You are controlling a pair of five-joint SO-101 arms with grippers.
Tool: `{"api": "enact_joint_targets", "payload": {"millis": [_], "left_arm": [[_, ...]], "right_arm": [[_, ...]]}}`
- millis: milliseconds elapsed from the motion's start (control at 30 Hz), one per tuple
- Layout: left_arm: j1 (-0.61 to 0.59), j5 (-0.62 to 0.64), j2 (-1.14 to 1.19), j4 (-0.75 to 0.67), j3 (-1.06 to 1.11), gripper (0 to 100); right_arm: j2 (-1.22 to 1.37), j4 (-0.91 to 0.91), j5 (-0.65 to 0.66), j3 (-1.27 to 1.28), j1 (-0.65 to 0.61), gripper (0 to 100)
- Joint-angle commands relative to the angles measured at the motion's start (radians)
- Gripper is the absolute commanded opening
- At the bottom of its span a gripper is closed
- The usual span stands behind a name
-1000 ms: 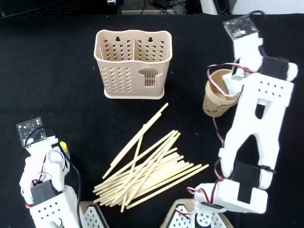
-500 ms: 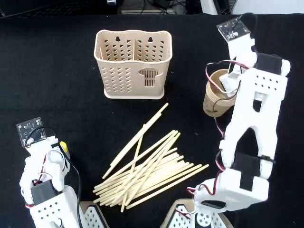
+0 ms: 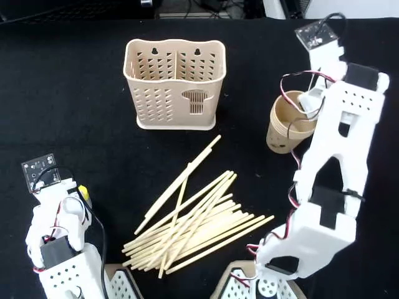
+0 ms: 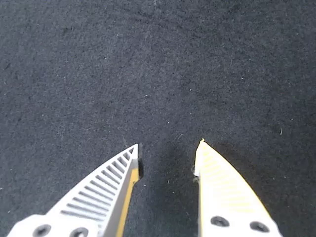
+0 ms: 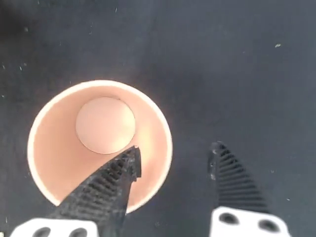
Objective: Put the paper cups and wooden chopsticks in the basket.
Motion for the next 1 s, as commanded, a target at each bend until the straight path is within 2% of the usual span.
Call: {"api": "enact_joint_targets", "payload": {"millis": [0, 300, 367, 467, 500, 633, 800, 967], "left_arm": [[-0.001, 0.008, -0.006, -0.006, 0.016, 20], [-0.001, 0.008, -0.006, -0.006, 0.016, 20], [-0.001, 0.008, -0.006, -0.006, 0.016, 20], [-0.001, 0.008, -0.006, -0.006, 0.016, 20], [-0.001, 0.008, -0.006, -0.006, 0.016, 20], [-0.002, 0.002, -0.006, -0.011, 0.016, 20], [-0.007, -0.164, -0.008, -0.077, -0.038, 20], [-0.005, -0.121, -0.006, -0.215, -0.173, 20]], "right_arm": [[-0.001, -0.012, 0.011, -0.05, 0.011, 23.0], [0.03, 0.012, 0.014, -0.001, 0.003, 22.7], [0.054, 0.014, 0.014, 0.008, 0.009, 17.8], [0.081, 0.02, 0.012, 0.005, 0.011, 2.5], [0.084, 0.021, 0.008, 0.01, 0.011, 0.8], [0.053, 0.023, -0.025, 0.01, 0.021, 1.4], [-0.125, 0.049, -0.077, 0.033, 0.061, 1.2], [-0.338, 0.123, -0.077, 0.085, 0.058, 1.2]]}}
